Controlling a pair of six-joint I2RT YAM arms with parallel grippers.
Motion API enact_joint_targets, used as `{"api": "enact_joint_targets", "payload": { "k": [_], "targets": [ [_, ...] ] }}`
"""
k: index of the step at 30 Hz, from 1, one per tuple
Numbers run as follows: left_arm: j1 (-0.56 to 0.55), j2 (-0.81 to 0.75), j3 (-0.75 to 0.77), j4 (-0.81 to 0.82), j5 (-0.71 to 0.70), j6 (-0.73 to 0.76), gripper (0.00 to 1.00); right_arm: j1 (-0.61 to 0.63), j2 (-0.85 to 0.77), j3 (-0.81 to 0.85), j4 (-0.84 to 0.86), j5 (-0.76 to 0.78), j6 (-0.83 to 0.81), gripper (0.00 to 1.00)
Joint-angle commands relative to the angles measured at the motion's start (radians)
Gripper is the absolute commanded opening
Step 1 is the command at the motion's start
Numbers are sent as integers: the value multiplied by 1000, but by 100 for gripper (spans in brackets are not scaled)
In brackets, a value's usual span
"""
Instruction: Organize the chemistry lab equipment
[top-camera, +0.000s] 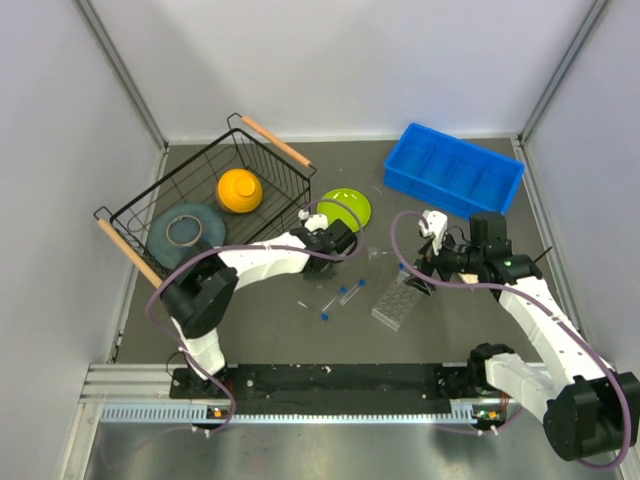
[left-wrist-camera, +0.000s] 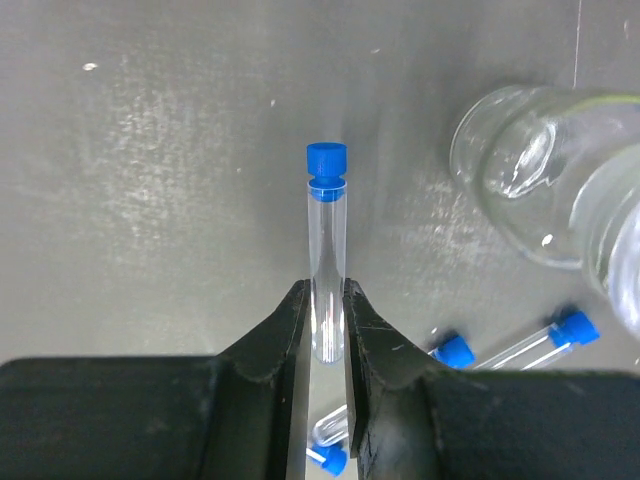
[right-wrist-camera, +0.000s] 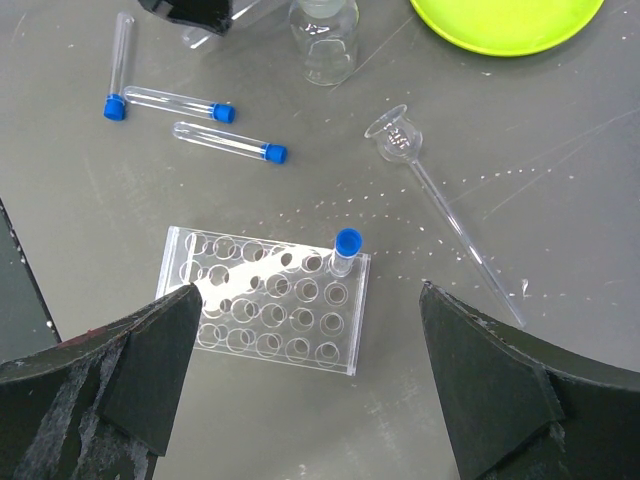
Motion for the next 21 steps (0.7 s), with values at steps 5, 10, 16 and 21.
{"api": "enact_joint_targets", "payload": {
  "k": [5,10,16,21],
  "targets": [
    [1,-250,-191,148,57,171,0,-6,-21,28,9,-47,-12,91],
    [-4,-490,-377,341,223,295,0,-3,11,129,-113,-101,-77,91],
    [-10,-728,-617,731,567,396,0,72,57,357,-374,-199,-141,95],
    [-33,-745,-603,843,670,396,0,213,73,390,-388,-277,-47,97]
  ]
}}
